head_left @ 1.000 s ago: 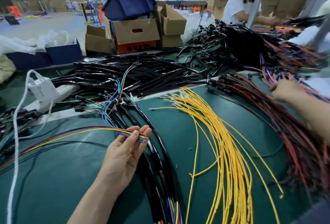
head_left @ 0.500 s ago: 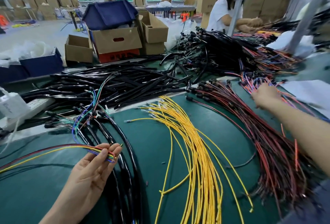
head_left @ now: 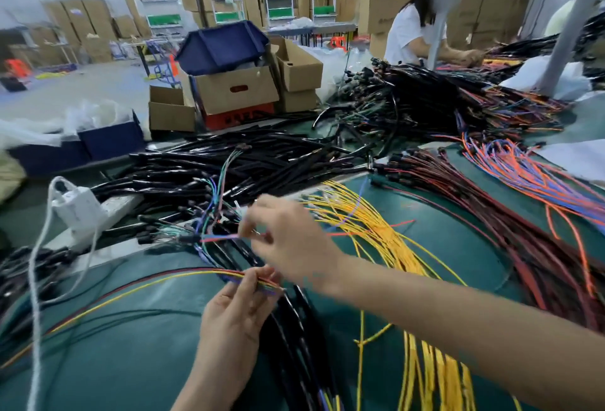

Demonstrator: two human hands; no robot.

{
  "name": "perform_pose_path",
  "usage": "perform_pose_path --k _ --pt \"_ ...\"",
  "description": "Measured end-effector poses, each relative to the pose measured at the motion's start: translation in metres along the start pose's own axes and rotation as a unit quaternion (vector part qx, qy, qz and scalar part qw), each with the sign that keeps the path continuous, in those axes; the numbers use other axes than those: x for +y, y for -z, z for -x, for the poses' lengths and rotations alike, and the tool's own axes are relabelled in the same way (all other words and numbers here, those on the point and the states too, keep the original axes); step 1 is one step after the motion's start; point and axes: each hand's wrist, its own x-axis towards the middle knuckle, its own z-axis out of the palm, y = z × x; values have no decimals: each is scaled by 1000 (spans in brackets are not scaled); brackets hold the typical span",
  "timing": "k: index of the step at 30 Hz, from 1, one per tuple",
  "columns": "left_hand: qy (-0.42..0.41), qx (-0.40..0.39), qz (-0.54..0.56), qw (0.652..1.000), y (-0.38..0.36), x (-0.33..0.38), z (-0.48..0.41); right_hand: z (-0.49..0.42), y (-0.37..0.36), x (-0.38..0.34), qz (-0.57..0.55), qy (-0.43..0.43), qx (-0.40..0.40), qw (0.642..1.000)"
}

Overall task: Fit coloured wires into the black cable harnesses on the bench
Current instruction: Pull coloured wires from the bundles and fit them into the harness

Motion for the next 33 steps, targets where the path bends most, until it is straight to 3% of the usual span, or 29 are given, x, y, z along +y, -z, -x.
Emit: perform_pose_path --k 5,11,16,21,27,33 --pt "-9 -16 62 998 4 1 -1 10 -21 4 -110 -113 -37 987" --pt "-9 -17 82 996 4 1 -1 18 -7 13 -175 -148 -110 967" --pt "-18 -12 84 996 3 2 -1 24 -3 18 -148 -123 -109 975" --pt "11 18 138 990 11 9 -1 40 53 47 -37 -144 -191 970" --pt "11 27 144 989 13 8 -4 60 133 94 185 -171 -111 961" --pt "1 -1 124 992 11 6 -3 72 119 73 74 -190 -32 978"
